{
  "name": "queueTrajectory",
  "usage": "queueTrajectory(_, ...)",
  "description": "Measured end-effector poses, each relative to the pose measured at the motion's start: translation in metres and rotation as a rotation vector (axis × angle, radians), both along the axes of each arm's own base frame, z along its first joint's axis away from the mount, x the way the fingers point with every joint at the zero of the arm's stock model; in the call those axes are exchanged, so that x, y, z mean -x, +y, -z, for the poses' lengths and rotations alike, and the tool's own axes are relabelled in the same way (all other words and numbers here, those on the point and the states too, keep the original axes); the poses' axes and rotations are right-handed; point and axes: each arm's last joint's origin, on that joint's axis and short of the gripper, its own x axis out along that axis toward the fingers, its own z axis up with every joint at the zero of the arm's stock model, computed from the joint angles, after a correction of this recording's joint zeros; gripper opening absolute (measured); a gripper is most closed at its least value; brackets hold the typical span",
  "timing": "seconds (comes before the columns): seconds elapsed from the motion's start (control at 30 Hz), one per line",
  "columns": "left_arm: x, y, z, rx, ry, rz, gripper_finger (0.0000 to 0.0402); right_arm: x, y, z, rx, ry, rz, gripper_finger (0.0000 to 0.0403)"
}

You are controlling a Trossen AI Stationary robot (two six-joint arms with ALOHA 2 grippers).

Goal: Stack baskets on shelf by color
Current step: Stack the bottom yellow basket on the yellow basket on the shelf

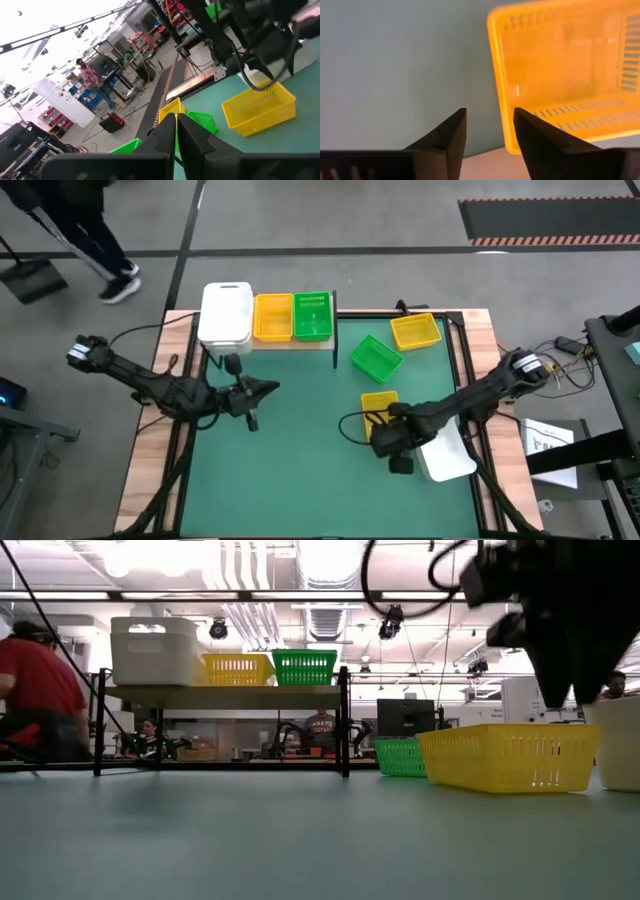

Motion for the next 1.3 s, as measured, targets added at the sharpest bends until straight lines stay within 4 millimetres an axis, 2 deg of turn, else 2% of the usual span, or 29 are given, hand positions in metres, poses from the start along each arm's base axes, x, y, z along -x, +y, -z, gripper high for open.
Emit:
queueTrajectory(0.17, 0.007, 0.0, 0.003, 0.004, -0.005, 0.014, 0.0001, 0.0, -0.001, 0.021, 0.061, 0.085, 0.015, 0.0174)
queueTrajectory(0.3, 0.011, 0.001, 0.007, 0.002, -0.005, 0.018, 0.0001, -0.002, -0.001, 0.032, 0.089, 0.109, 0.007, 0.016)
queueTrajectory(0.4, 0.014, 0.002, 0.01, 0.001, -0.004, 0.019, 0.0001, -0.003, 0.0, 0.035, 0.093, 0.117, 0.002, 0.0125)
queueTrajectory(0.57, 0.019, 0.004, 0.01, 0.007, -0.017, 0.019, 0.0001, -0.005, 0.001, 0.037, 0.087, 0.109, 0.002, 0.0034)
queueTrajectory(0.63, 0.02, 0.005, 0.01, 0.009, -0.022, 0.018, 0.0001, -0.006, 0.001, 0.035, 0.08, 0.095, 0.003, 0.0017)
queueTrajectory(0.87, 0.026, 0.008, 0.014, 0.01, -0.026, 0.019, 0.0001, -0.024, 0.009, 0.0, 0.031, -0.036, 0.018, 0.001)
queueTrajectory(1.3, 0.045, 0.016, 0.015, 0.077, -0.112, 0.019, 0.0001, -0.063, 0.016, -0.095, 0.103, -0.445, -0.086, 0.0009)
